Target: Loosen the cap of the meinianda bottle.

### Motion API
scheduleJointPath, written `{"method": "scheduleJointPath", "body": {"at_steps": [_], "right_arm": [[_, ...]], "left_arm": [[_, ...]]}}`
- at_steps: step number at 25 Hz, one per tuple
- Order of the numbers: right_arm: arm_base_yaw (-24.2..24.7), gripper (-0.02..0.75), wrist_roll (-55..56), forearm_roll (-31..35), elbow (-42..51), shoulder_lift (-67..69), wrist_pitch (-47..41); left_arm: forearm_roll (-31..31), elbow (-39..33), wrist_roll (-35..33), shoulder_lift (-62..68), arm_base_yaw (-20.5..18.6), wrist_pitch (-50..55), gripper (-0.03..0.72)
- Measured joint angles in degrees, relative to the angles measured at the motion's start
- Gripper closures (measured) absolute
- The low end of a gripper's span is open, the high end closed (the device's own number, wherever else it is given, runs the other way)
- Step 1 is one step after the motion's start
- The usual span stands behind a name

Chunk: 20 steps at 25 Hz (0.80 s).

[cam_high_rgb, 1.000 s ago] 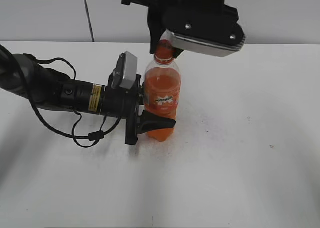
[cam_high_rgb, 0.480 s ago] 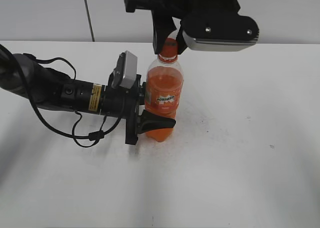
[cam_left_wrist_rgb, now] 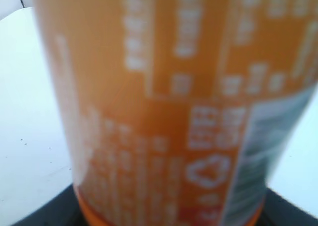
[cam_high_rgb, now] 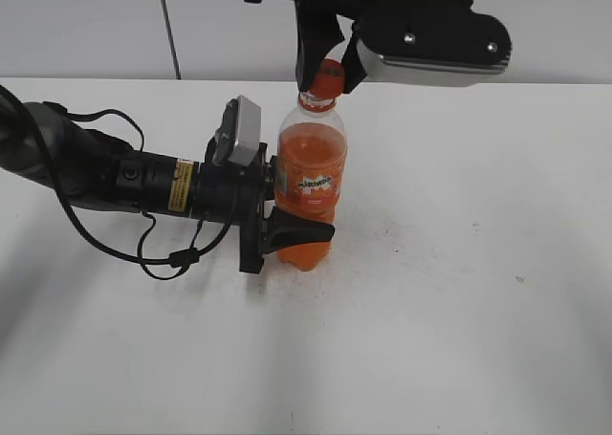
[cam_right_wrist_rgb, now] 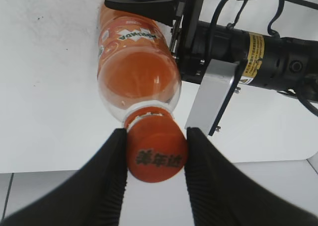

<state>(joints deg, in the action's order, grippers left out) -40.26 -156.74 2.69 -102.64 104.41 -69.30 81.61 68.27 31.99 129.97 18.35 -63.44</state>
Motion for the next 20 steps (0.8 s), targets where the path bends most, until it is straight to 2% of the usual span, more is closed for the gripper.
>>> {"method": "scheduleJointPath", "body": {"at_steps": [3,9,16,20], "right_arm": [[0.0,0.465,6.5,0.1,0.0,0.0,0.0],[0.0,0.465,28.0,0.1,-3.4,0.0,-0.1],[0.0,0.465,57.8,-0.1,-7.4,-0.1,-0.1],[0.0,0.465,79.6,-0.4,-7.5,-0.1,-0.2]], "left_arm": [[0.0,0.0,0.0,0.0,0.0,0.0,0.304],[0.0,0.0,0.1,0.0,0.0,0.0,0.304],[-0.1,0.0,0.1,0.0,0.0,0.0,0.304],[-0.1,0.0,0.1,0.0,0.0,0.0,0.304]]}}
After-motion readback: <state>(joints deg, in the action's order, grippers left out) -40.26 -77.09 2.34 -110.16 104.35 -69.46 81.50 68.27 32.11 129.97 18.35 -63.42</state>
